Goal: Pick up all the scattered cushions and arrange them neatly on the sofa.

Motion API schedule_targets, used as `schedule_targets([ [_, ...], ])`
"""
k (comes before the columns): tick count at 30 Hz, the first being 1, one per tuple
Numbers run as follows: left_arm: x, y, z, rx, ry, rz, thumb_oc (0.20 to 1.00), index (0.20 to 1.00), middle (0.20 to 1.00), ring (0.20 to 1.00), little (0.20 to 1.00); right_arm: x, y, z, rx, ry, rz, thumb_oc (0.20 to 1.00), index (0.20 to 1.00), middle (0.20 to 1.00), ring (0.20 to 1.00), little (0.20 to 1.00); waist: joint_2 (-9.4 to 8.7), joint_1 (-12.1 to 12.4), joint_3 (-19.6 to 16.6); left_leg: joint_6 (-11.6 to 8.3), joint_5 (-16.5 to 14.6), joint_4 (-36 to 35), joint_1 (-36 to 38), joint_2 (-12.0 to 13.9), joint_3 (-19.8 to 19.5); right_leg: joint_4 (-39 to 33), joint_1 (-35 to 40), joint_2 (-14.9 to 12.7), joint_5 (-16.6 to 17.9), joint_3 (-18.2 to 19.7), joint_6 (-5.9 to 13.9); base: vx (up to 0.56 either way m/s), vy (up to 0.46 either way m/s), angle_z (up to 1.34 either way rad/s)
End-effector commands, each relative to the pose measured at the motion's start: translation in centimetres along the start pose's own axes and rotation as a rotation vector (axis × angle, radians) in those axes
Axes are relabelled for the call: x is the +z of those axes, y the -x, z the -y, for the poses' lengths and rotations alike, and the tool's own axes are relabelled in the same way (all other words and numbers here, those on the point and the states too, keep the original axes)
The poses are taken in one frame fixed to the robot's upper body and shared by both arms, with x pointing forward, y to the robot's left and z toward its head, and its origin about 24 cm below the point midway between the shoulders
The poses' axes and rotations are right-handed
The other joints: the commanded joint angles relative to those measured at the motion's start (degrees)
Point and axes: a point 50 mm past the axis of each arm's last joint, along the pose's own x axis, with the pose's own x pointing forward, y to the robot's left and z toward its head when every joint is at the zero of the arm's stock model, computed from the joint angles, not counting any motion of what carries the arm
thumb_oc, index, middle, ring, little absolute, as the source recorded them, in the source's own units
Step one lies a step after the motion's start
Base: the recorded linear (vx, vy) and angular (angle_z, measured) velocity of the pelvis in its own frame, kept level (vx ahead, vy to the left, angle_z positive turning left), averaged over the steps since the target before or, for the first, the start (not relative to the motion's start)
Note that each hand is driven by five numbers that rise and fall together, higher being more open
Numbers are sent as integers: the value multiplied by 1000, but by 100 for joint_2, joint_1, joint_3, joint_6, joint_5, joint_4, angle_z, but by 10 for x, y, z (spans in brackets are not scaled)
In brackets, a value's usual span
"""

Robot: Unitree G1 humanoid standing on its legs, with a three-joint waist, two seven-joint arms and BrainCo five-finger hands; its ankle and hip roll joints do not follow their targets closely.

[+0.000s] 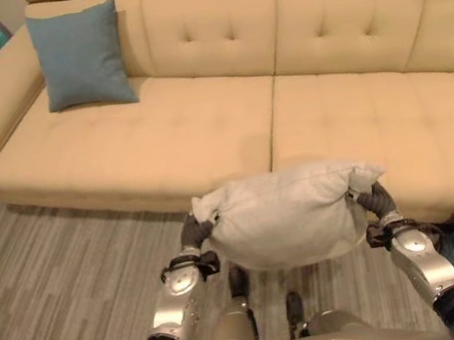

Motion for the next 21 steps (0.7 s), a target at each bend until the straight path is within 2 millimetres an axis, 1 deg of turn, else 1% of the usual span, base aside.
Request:
schedule_targets([
  [1, 39, -4, 8, -69, 1, 194, 200, 200, 200, 200, 200, 49, -5, -8, 36, -75, 238, 200, 200, 200, 200, 200, -212, 70, -454, 168, -47, 370, -112, -226, 119, 643, 267, -417, -310, 432, 794, 256, 175, -46],
  [2, 42, -4, 7, -64, 8, 203, 200, 200, 200, 200, 200, 50, -6, -10, 45, -58, 242, 200, 200, 200, 200, 200, -283, 146, -463, 350, -265, 470, -16, -363, 151, 1352, 61, -606, -41, 471, 993, 285, 204, -49],
  [3, 42, -4, 7, -68, 4, 203, 200, 200, 200, 200, 200, 51, -6, -12, 54, -55, 246, 200, 200, 200, 200, 200, -250, 153, -453, 383, -285, 443, 39, -349, 150, 1707, -176, -617, 135, 464, 1026, 207, 165, -52],
  [4, 42, -4, 7, -68, 4, 204, 200, 200, 200, 200, 200, 51, -6, -12, 54, -55, 246, 200, 200, 200, 200, 200, -253, 158, -458, 384, -286, 444, 32, -351, 156, 1728, -194, -620, 125, 471, 1027, 128, 159, -21],
  [5, 45, -4, 5, -65, -9, 213, 200, 200, 200, 200, 200, 59, -8, -16, 73, -44, 275, 200, 200, 200, 200, 200, -231, 109, -336, 513, -401, 413, 234, -412, 177, 2481, -627, -722, 712, 406, 1179, 158, 199, -13],
  [6, 48, -4, 4, -64, -16, 221, 200, 200, 200, 200, 200, 63, -10, -19, 87, -42, 289, 200, 200, 200, 200, 200, -177, 98, -257, 561, -476, 379, 368, -391, 223, 2772, -802, -794, 755, 286, 1152, 158, 198, -4],
  [7, 48, -4, 4, -64, -16, 221, 200, 200, 200, 200, 200, 63, -10, -20, 87, -42, 290, 200, 200, 200, 200, 200, -184, 100, -247, 563, -480, 380, 377, -398, 228, 2794, -804, -802, 741, 292, 1154, 169, 179, -6],
  [8, 49, -4, 2, -57, -37, 226, 200, 200, 200, 200, 200, 64, -11, -24, 97, -42, 290, 200, 200, 200, 200, 200, -88, 87, -170, 596, -588, 306, 568, -343, 265, 3108, -1164, -869, 573, 73, 1085, 108, 109, -7],
  [9, 49, -4, 2, -57, -37, 226, 200, 200, 200, 200, 200, 64, -11, -24, 97, -42, 290, 200, 200, 200, 200, 200, -89, 87, -170, 596, -588, 306, 568, -345, 265, 3110, -1165, -870, 572, 73, 1085, 184, 159, -15],
  [11, 49, -3, 0, -54, -36, 230, 200, 200, 200, 200, 200, 64, -12, -23, 104, -33, 287, 200, 200, 200, 200, 200, -61, 28, -148, 586, -665, 215, 766, -372, 215, 2882, -1456, -762, 403, -29, 1032, 233, 79, -12],
  [12, 49, -3, 0, -53, -27, 231, 200, 200, 200, 200, 200, 65, -12, -21, 100, -30, 289, 200, 200, 200, 200, 200, -91, -53, -124, 551, -716, 76, 964, -460, 118, 2200, -1626, -517, 292, -9, 998, 339, 28, -21],
  [13, 48, -4, 0, -52, -25, 226, 200, 200, 200, 200, 200, 65, -12, -20, 99, -36, 289, 200, 200, 200, 200, 200, -174, -108, -143, 542, -762, 47, 1023, -569, 87, 1606, -1713, -413, 350, 79, 1002, 401, -5, -21],
  [14, 48, -5, 1, -55, -30, 225, 200, 200, 200, 200, 200, 63, -12, -19, 96, -45, 284, 200, 200, 200, 200, 200, -242, -175, -147, 535, -833, 4, 1138, -676, -12, 942, -1749, -308, 496, 230, 1024, 327, -33, -12],
  [15, 48, -5, 2, -58, -29, 225, 200, 200, 200, 200, 200, 62, -11, -19, 96, -44, 280, 200, 200, 200, 200, 200, -262, -206, -150, 516, -879, -31, 1232, -712, -85, 577, -1710, -288, 639, 292, 1061, 236, -20, 4],
  [16, 48, -5, 2, -58, -28, 224, 200, 200, 200, 200, 200, 62, -11, -19, 96, -43, 279, 200, 200, 200, 200, 200, -247, -211, -125, 514, -886, -37, 1267, -699, -95, 536, -1656, -277, 654, 279, 1060, 282, -51, 30],
  [17, 46, -5, 1, -56, -31, 220, 200, 200, 200, 200, 200, 58, -9, -17, 96, -29, 265, 200, 200, 200, 200, 200, -321, -215, -173, 466, -1015, 8, 1378, -777, -187, 244, -1619, -324, 862, 207, 1108, 285, -68, 39],
  [18, 45, -4, 1, -57, -30, 219, 200, 200, 200, 200, 200, 56, -8, -15, 94, -26, 258, 200, 200, 200, 200, 200, -332, -205, -227, 441, -1090, 58, 1424, -801, -200, 178, -1502, -395, 871, 158, 1116, 282, -68, 41],
  [20, 43, -4, 2, -60, -33, 212, 200, 200, 200, 200, 200, 55, -8, -15, 94, -19, 254, 200, 200, 200, 200, 200, -327, -203, -268, 419, -1103, 149, 1435, -805, -195, 163, -1416, -401, 930, 153, 1106, 253, -60, 36],
  [21, 39, -3, 5, -76, -15, 198, 200, 200, 200, 200, 200, 51, -4, -6, 73, -20, 245, 200, 200, 200, 200, 200, -281, -296, -364, 224, -982, 549, 1421, -740, -271, 148, -1202, -301, 876, 381, 982, 391, -115, 33],
])
